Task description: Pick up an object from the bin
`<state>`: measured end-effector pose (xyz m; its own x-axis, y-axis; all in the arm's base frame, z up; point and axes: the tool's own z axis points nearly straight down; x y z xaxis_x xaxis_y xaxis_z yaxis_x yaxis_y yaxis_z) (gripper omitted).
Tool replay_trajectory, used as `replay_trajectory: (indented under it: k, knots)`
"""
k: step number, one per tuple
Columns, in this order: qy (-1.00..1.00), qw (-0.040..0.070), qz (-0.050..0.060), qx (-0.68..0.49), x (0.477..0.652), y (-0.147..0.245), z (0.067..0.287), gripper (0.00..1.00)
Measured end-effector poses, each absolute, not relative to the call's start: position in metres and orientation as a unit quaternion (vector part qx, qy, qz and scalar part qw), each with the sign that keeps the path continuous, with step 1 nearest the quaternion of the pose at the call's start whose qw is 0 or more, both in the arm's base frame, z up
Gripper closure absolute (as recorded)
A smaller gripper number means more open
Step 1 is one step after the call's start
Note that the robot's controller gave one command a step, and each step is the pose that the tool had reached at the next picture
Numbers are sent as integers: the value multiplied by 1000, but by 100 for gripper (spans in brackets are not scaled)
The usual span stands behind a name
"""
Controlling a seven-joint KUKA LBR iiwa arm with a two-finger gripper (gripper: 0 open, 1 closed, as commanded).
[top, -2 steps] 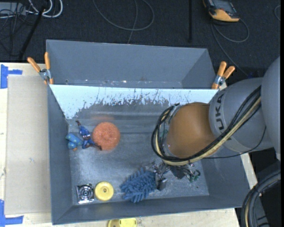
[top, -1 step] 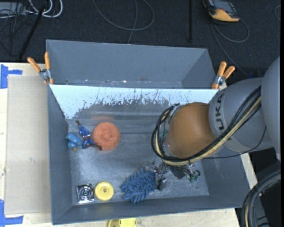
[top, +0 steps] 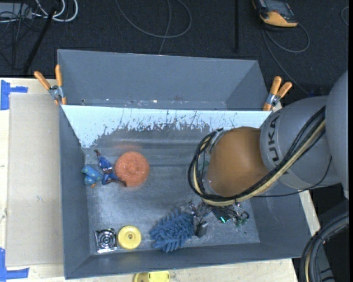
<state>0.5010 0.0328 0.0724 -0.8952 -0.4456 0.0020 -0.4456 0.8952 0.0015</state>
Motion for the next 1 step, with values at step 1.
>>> replay_trajectory:
  k: [1]
  knots:
    - [-974,0,0,228,496,54,109,100]
